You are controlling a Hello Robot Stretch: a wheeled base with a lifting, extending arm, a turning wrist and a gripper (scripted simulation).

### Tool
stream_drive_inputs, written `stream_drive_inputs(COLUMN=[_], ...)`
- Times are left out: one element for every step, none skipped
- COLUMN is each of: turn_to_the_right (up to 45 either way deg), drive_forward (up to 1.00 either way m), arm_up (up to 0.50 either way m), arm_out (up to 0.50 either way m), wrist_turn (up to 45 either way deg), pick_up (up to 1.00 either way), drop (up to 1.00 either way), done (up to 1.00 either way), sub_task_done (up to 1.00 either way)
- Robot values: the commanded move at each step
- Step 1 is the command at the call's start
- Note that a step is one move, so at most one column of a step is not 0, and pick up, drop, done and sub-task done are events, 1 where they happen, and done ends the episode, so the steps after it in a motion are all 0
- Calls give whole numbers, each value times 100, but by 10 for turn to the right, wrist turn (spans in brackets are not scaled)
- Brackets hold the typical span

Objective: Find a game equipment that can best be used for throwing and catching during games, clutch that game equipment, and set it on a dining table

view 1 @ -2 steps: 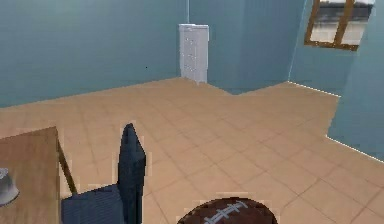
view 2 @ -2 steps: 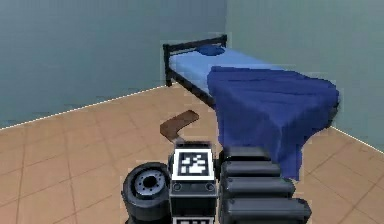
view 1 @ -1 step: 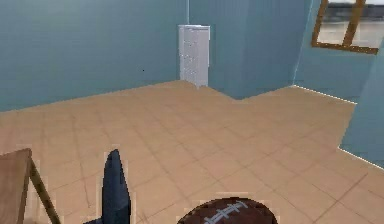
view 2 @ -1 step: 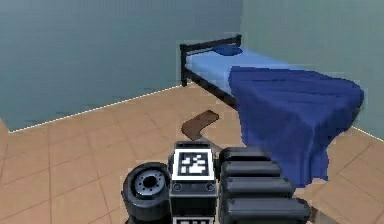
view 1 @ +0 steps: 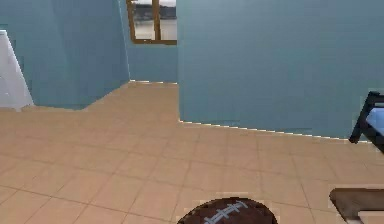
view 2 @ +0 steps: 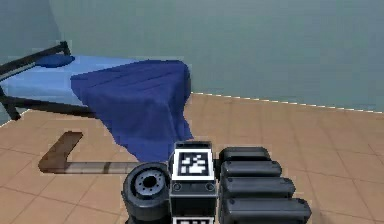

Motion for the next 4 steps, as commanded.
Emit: stream_drive_inputs(turn_to_the_right=[360,-450,-450,450], drive_forward=[0,0,0,0], arm_up=[0,0,0,0], arm_out=[0,0,0,0], wrist_turn=[0,0,0,0], pick_up=[0,0,0,0], drop=[0,0,0,0], done=[0,0,0,0], sub_task_done=[0,0,0,0])
